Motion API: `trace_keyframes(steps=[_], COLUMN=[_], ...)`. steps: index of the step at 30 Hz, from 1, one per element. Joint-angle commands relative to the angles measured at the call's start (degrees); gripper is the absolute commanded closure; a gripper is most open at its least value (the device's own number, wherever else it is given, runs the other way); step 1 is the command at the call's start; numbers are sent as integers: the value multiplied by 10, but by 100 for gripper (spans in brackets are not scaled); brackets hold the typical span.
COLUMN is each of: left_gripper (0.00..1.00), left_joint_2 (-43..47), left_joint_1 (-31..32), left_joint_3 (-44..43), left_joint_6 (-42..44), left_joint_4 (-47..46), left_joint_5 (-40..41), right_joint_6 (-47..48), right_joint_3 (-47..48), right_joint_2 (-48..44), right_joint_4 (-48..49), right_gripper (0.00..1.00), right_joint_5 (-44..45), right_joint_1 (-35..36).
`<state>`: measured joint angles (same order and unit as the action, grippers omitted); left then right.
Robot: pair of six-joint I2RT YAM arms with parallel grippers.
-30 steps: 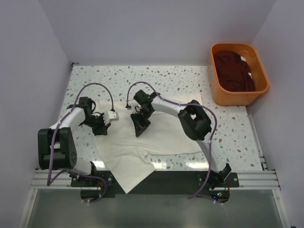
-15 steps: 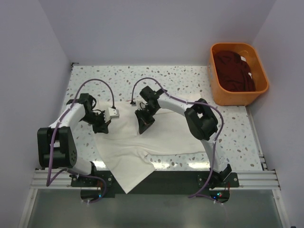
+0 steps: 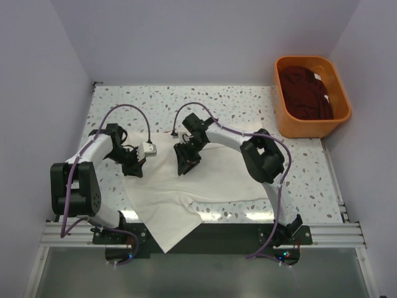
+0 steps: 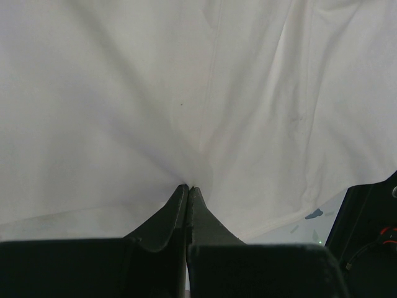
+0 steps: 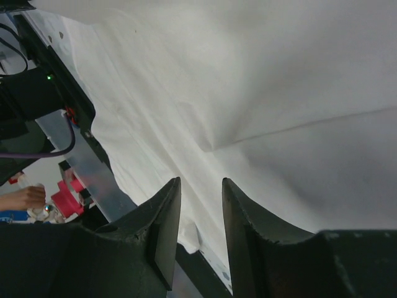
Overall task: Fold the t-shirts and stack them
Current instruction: Fold the tshirt
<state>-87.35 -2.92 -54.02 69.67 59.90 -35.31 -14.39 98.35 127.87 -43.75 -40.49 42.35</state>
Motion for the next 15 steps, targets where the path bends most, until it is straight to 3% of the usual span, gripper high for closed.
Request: trace_keyframes(steps=[1,15], left_gripper=[100,100], left_joint_2=[-3,-3], left_joint_1=[2,2], left_joint_3=[-16,-15], left_joint_6=[2,-7], left_joint_4=[7,7], left_joint_5=[-14,-19], right_joint_6=[-43,-61], right_joint_3=[10,25], right_joint_2=[10,42], right_joint_4=[34,45], right_gripper=[63,64], right_joint_5=[-6,3], right_joint_1=[12,19])
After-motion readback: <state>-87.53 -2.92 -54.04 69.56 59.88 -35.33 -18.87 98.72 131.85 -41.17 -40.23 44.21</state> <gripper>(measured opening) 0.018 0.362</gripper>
